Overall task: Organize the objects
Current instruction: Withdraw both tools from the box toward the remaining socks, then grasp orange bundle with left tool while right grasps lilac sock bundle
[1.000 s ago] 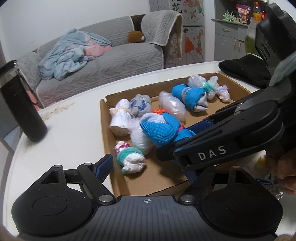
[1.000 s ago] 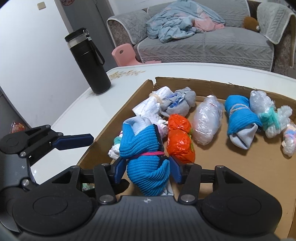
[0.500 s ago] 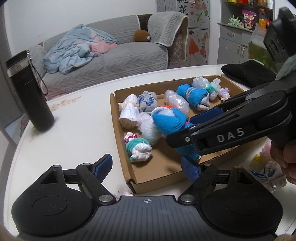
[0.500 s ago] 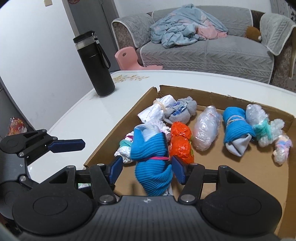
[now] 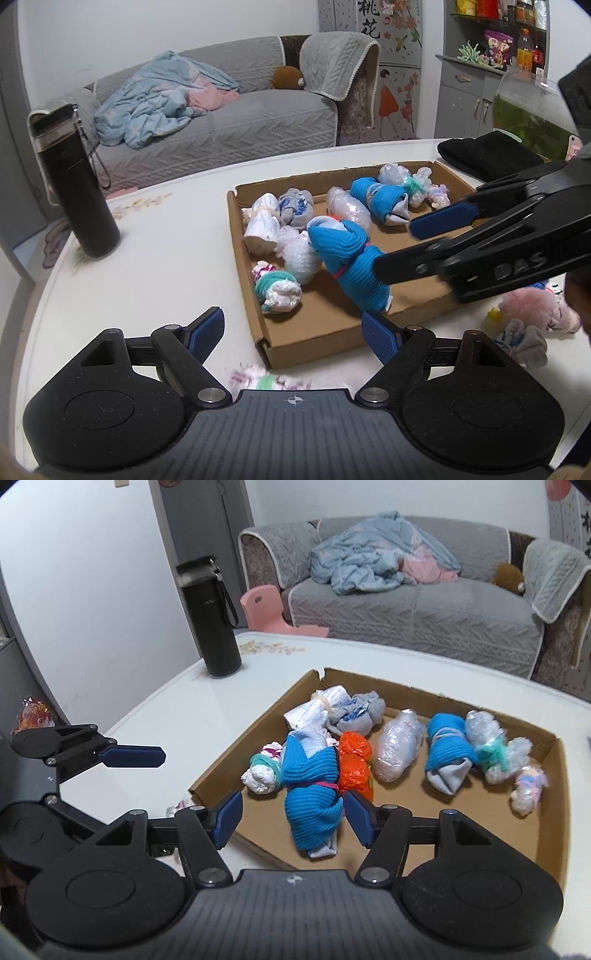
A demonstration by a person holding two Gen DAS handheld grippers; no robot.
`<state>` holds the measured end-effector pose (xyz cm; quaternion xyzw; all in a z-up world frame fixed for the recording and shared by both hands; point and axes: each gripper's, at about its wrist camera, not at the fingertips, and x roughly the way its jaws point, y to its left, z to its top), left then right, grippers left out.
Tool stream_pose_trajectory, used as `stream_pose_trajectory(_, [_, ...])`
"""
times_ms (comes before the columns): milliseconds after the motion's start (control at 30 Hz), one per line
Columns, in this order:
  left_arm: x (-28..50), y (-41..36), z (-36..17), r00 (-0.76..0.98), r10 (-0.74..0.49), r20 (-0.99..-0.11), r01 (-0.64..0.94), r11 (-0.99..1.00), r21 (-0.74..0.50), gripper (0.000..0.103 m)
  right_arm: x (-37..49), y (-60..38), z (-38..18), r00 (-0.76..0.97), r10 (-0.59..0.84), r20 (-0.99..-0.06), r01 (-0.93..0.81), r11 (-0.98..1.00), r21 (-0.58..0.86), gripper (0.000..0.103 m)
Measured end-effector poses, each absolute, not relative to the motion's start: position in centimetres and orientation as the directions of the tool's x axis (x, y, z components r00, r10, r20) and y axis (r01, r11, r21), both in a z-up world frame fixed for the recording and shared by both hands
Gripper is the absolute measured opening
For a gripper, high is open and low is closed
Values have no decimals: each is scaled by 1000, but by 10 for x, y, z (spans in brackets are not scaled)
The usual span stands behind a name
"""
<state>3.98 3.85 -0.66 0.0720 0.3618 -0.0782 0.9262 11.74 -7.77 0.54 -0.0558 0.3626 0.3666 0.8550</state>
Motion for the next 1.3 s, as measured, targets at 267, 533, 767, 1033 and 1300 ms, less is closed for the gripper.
stream_pose_trajectory(267, [-1,39,-13,720,-124,-683,208,977,43,86,77,-108,18,513,600,-614,-691,713,120,65])
stream_pose_trajectory(533, [-44,28,-33,748,-139,-649,216,976,40,86,15,-160,7,602,583,-546,-712,702,-35,79])
stream_pose_trajectory(767, [-47,19,-63,713,-157,-684,222,975,7,86,8,-210,-28,660,460,-594,-634,765,-112,82])
stream_pose_trajectory(1033, [-32,11,-74,701,-163,-695,228,974,2,84,34,-227,-57,645,401,-651,-587,805,-86,72])
stream_pose_trajectory(1300, [-27,13,-78,699,-194,-688,241,970,-29,81,47,-234,-67,610,384,-693,-567,822,-44,62])
